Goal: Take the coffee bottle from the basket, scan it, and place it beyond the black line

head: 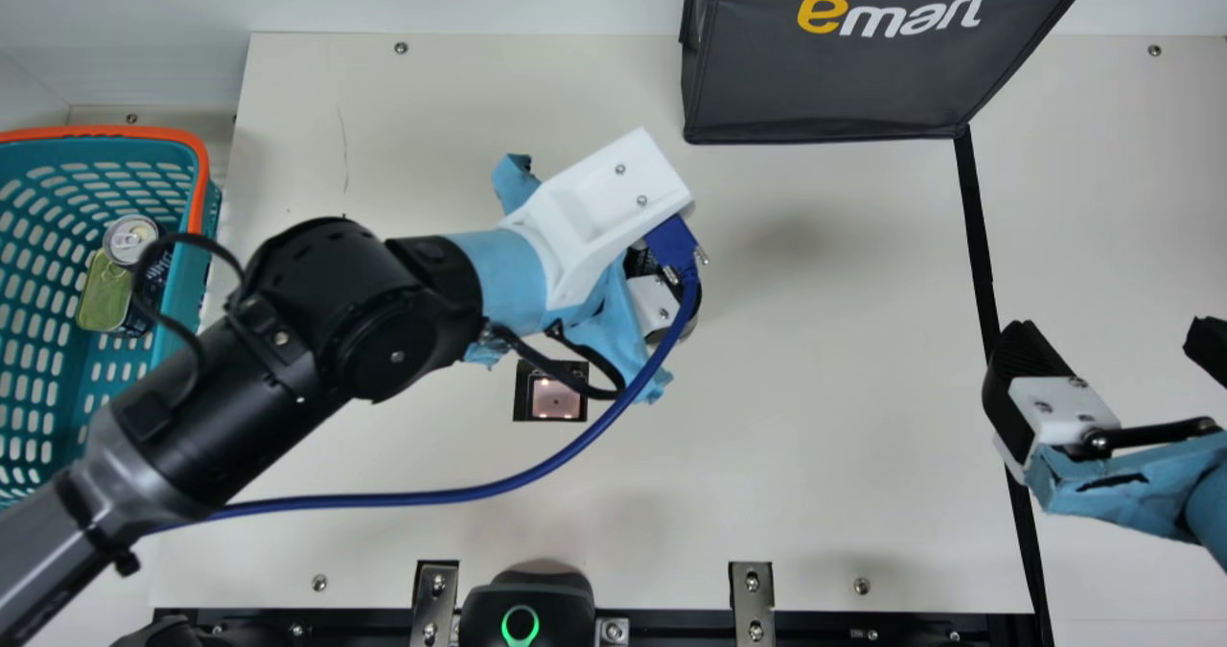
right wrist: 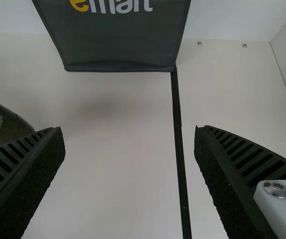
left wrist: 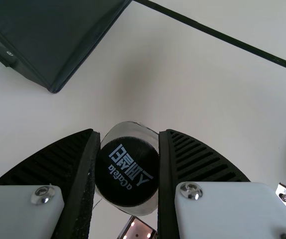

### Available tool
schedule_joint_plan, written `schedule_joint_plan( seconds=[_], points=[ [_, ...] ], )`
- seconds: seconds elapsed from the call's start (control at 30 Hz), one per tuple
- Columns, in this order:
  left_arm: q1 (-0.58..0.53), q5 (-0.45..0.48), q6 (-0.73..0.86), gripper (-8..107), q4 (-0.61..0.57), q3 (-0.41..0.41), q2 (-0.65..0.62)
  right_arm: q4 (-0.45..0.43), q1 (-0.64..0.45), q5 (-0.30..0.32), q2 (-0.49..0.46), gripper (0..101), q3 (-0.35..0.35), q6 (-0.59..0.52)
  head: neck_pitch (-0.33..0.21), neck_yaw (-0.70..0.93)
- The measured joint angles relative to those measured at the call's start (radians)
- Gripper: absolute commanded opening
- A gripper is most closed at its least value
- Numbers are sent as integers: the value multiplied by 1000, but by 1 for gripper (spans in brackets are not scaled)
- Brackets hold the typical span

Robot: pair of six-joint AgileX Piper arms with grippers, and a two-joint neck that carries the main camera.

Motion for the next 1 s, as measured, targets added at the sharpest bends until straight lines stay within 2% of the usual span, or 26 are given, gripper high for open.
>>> schedule_joint_plan(
  seconds=[1.0],
  points=[
    [-24, -106, -94, 10, 75, -18, 137, 0, 0, 0, 0, 91, 0, 0, -2, 2]
  ],
)
